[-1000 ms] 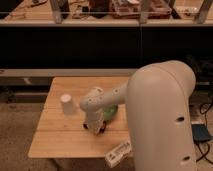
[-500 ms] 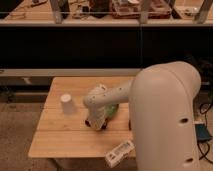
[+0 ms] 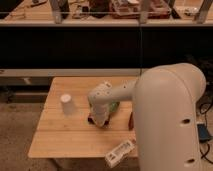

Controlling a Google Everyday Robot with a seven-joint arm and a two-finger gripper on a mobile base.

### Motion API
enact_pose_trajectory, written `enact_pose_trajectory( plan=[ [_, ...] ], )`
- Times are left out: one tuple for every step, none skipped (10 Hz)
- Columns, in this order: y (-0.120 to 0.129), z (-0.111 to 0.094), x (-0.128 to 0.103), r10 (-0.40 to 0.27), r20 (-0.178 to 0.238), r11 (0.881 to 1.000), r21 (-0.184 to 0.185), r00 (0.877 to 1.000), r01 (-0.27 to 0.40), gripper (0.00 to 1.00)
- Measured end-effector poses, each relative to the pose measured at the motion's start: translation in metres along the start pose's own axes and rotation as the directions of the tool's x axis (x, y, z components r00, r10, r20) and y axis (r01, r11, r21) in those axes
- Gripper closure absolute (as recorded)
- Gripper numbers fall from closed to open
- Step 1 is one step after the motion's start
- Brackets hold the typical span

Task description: Push the eraser across the table

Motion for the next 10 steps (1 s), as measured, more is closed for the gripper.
enact_pose_trajectory(
  plan=[
    [0.001, 0.001, 0.004, 0.006, 0.001, 1.000, -0.002, 1.000, -0.006, 1.00],
    [0.003, 0.003, 0.008, 0.017, 0.002, 1.000, -0.006, 1.000, -0.017, 1.00],
    [0.006, 0.004, 0.011, 0.029, 0.003, 1.000, -0.011, 1.000, -0.029, 1.00],
    [0.010, 0.004, 0.015, 0.041, 0.002, 0.999, -0.016, 0.999, -0.041, 1.00],
    [0.014, 0.003, 0.019, 0.057, 0.002, 0.998, -0.018, 0.998, -0.057, 1.00],
    [0.017, 0.003, 0.023, 0.068, 0.001, 0.997, -0.021, 0.998, -0.068, 1.00],
    [0.019, 0.003, 0.027, 0.073, 0.001, 0.997, -0.024, 0.997, -0.073, 1.00],
    [0.018, 0.003, 0.032, 0.075, 0.001, 0.997, -0.022, 0.997, -0.075, 1.00],
    [0.017, 0.004, 0.034, 0.074, 0.001, 0.997, -0.021, 0.997, -0.074, 1.00],
    [0.017, 0.005, 0.038, 0.075, 0.000, 0.997, -0.020, 0.997, -0.075, 1.00]
  ],
)
